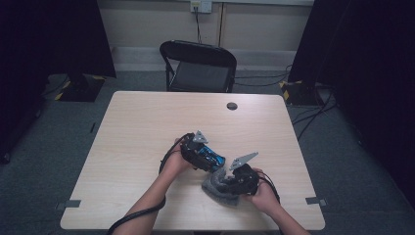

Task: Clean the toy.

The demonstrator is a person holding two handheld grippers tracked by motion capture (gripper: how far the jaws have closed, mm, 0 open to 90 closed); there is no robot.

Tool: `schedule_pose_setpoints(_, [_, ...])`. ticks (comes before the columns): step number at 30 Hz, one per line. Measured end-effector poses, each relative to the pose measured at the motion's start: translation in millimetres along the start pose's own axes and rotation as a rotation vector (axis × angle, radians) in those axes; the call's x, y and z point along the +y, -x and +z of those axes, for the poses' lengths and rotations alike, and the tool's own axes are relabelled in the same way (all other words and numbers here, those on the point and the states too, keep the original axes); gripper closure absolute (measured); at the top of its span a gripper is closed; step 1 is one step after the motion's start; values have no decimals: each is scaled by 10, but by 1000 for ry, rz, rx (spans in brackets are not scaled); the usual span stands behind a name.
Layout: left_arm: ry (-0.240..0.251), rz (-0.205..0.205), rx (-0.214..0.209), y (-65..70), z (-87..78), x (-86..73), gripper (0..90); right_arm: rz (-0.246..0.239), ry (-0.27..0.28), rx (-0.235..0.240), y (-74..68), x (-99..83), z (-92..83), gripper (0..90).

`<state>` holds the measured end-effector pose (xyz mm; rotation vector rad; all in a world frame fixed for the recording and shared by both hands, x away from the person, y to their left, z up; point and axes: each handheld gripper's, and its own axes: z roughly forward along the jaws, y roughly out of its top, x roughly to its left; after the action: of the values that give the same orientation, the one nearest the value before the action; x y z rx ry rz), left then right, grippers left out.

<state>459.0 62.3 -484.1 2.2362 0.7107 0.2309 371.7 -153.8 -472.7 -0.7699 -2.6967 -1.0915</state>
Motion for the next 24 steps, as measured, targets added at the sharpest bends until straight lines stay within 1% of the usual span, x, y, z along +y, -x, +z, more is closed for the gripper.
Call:
schedule_pose_setpoints(1, [6, -2, 1, 1, 2, -2, 1, -8, -5, 14, -33, 15, -29, 752])
schedule_pose_setpoints(2, [9, -4, 1, 3, 4, -4, 1, -13, -9, 18, -46, 19, -45, 752])
schedule_pose_setpoints(4, [10, 1, 4, 2, 3, -5, 1, -21, -11, 21, -56, 22, -70, 750])
schedule_pose_setpoints(6, [8, -3, 1, 5, 1, -3, 1, -41, -10, 22, -62, 33, -141, 749])
schedule_pose_setpoints(7, [6, -1, 3, 4, -1, -2, 3, -43, -1, 20, -47, 42, -194, 749])
schedule_pose_setpoints(10, [4, 0, 1, -1, -7, -6, 5, -26, 21, 20, 10, 40, -308, 748])
schedule_pose_setpoints(12, [4, 0, 1, -2, -8, -5, 8, -7, 34, 17, 60, 19, -375, 748])
schedule_pose_setpoints(13, [4, -1, 1, -1, -8, -6, 8, 3, 41, 7, 103, -12, -433, 745])
schedule_pose_setpoints(15, [8, 0, 2, -2, -7, -8, 8, 11, 47, 6, 125, -27, -464, 745])
schedule_pose_setpoints(18, [9, 2, 0, -3, -8, -11, 7, 24, 66, -10, 190, -45, -581, 745])
schedule_pose_setpoints(20, [9, 0, 2, 1, -7, -10, 7, 33, 84, -26, 238, -31, -677, 746])
schedule_pose_setpoints(22, [4, 4, 4, 0, -9, -7, 6, 45, 108, -31, 295, -5, -782, 748])
schedule_pose_setpoints(24, [0, 4, 2, 0, -11, -6, 6, 54, 122, -57, 342, 19, -852, 748])
